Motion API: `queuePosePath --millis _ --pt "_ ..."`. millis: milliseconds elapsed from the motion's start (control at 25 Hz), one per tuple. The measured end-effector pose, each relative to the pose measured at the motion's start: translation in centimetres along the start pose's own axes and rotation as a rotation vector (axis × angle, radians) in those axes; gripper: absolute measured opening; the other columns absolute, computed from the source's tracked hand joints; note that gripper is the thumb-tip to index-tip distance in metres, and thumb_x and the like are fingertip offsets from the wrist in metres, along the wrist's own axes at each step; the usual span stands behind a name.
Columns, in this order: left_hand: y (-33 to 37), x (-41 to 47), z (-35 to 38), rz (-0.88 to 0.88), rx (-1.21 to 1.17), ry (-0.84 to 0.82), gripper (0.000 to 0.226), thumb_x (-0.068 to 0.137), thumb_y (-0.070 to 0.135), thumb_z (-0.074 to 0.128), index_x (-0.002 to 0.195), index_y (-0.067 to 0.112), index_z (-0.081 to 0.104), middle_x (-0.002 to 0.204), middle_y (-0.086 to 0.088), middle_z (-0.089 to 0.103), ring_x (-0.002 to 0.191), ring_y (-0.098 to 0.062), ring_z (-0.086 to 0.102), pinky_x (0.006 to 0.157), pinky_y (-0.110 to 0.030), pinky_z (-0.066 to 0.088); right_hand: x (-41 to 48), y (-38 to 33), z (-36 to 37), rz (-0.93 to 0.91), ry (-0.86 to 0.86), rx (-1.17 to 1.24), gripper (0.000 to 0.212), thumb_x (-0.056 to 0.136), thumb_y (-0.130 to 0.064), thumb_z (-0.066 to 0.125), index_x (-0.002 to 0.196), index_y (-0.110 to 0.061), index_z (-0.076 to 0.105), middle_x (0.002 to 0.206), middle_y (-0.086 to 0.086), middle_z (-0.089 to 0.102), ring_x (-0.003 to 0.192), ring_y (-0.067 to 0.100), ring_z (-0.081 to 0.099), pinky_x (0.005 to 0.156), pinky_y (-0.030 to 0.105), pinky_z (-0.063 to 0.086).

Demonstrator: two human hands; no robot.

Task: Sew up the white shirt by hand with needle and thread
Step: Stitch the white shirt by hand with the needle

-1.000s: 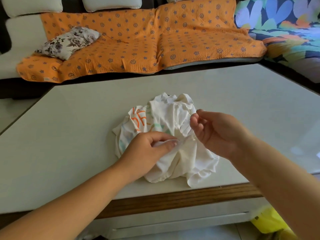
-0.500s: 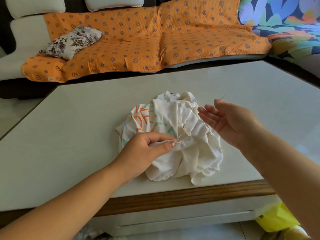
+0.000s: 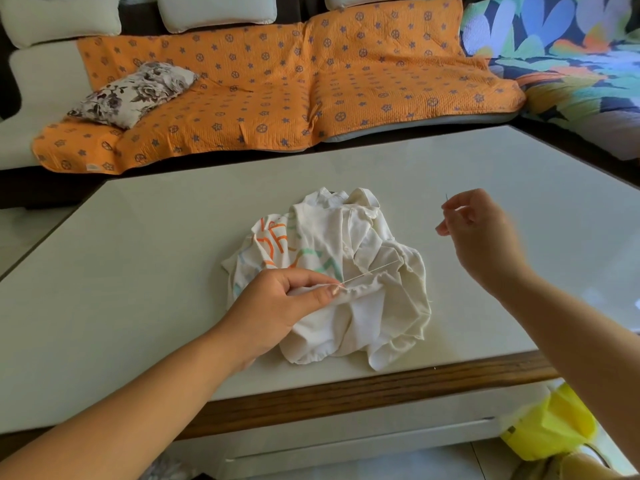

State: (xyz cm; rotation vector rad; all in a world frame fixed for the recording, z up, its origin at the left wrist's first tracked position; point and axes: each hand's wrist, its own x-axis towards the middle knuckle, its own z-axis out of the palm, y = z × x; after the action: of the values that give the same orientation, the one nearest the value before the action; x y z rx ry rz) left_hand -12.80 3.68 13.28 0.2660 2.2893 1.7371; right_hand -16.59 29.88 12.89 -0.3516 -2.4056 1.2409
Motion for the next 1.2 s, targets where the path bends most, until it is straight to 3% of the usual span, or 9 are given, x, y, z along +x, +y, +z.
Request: queuePosePath --millis 160,240,320,440,640,880,1200 --pt "0.2 0.1 0.2 0.002 0.011 -0.006 0.009 0.082 0.026 0.071 0.083 0.032 0.078 0.091 0.016 0.076 0.091 0.007 0.066 0.074 -0.005 0.045 -1.0 -1.0 0.2 0.001 -0.052 -0.054 0.011 0.099 -0.021 0.045 0.099 -0.024 0.055 0.081 -0.006 0.068 0.083 0.016 0.065 0.056 0.025 0.042" --pt "0.2 0.0 0.4 0.016 0.027 -0.014 0.010 0.079 0.032 0.071 0.087 0.031 0.077 0.092 0.017 0.075 0.091 0.008 0.065 0.075 -0.005 0.045 -2.6 -2.8 0.4 -0.029 -0.138 0.015 0.009 0.098 -0.020 0.048 0.096 -0.023 0.057 0.079 -0.005 0.071 0.067 0.009 0.066 0.051 0.022 0.043" --pt "0.4 0.0 0.6 0.032 0.070 -0.023 0.021 0.072 0.043 0.070 0.090 0.033 0.077 0.094 0.020 0.074 0.094 0.010 0.064 0.079 -0.005 0.045 -4.6 -4.8 0.7 -0.002 -0.304 0.156 0.008 0.097 -0.018 0.052 0.093 -0.019 0.059 0.080 -0.004 0.074 0.050 0.010 0.063 0.045 0.020 0.043" --pt "0.3 0.0 0.7 0.051 0.096 -0.016 0.020 0.075 0.042 0.070 0.092 0.032 0.077 0.094 0.019 0.074 0.093 0.008 0.064 0.079 -0.007 0.045 -7.4 -6.5 0.8 0.037 -0.563 0.238 0.009 0.096 -0.014 0.055 0.091 -0.013 0.062 0.081 0.001 0.075 0.054 0.021 0.070 0.048 0.029 0.054" --pt "-0.1 0.2 -0.3 0.063 0.193 0.009 0.013 0.087 0.026 0.069 0.097 0.029 0.077 0.093 0.016 0.075 0.090 0.002 0.067 0.080 -0.012 0.050 -7.7 -6.0 0.7 -0.017 -0.526 0.193 0.018 0.094 -0.009 0.057 0.093 -0.020 0.071 0.070 0.003 0.074 0.063 0.020 0.073 0.073 0.032 0.061" --pt "0.1 0.1 -0.7 0.120 0.197 0.056 0.012 0.087 0.024 0.070 0.085 0.035 0.075 0.087 0.017 0.074 0.085 0.002 0.067 0.074 -0.010 0.049 -7.8 -5.6 0.8 -0.089 -0.549 0.100 0.023 0.091 -0.007 0.059 0.093 -0.023 0.076 0.064 -0.002 0.073 0.059 0.005 0.070 0.060 0.007 0.050" --pt "0.1 0.0 -0.7 0.134 0.201 0.069 0.011 0.087 0.025 0.070 0.084 0.035 0.074 0.087 0.018 0.073 0.083 0.005 0.065 0.071 -0.007 0.045 -7.8 -5.8 0.7 -0.125 -0.598 0.063 0.019 0.093 -0.014 0.061 0.091 -0.026 0.075 0.065 -0.003 0.074 0.059 0.000 0.069 0.061 0.005 0.048"
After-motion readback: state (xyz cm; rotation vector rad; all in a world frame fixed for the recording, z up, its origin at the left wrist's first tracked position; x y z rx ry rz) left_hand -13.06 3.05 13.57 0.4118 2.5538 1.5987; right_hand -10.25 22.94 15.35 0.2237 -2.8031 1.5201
